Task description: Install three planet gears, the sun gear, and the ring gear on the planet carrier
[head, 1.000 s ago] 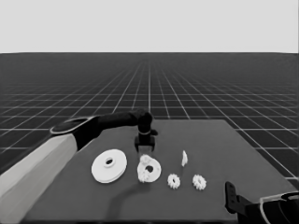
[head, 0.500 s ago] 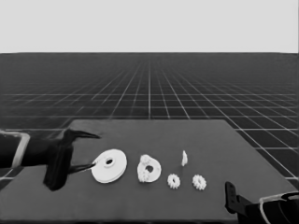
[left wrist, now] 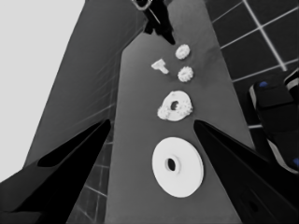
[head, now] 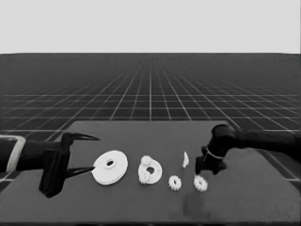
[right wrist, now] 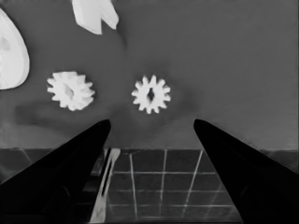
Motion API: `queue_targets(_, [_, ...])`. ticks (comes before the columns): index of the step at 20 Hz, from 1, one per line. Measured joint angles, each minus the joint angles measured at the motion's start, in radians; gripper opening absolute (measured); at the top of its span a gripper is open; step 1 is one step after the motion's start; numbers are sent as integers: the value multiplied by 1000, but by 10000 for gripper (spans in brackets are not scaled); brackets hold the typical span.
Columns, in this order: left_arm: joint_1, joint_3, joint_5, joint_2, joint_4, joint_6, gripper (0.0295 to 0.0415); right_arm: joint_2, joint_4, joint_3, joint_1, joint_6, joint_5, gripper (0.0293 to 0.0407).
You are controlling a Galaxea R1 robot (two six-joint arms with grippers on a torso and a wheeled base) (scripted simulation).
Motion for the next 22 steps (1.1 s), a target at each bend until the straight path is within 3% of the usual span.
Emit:
queue_targets(2, [0, 0, 0, 0, 0, 0, 385, 5, 4, -12, 0, 5, -1, 385])
queue_targets(3, [0, 0, 0, 0, 0, 0, 385, 21, -89, -51, -94, -11, 34, 385])
queue_targets(5, [0, 0, 0, 0, 0, 0, 385, 46, -168, -114, -189, -33, 75, 385])
queue_targets(12, [0, 0, 0, 0, 0, 0, 385, 62, -202, -155, -229, -48, 100, 385])
queue_targets(14, [0, 0, 0, 0, 0, 0, 385, 63, -203, -156, -230, -48, 100, 314])
queue_targets(22, [0, 0, 0, 0, 0, 0, 385, 63, -203, -156, -230, -48, 100, 312])
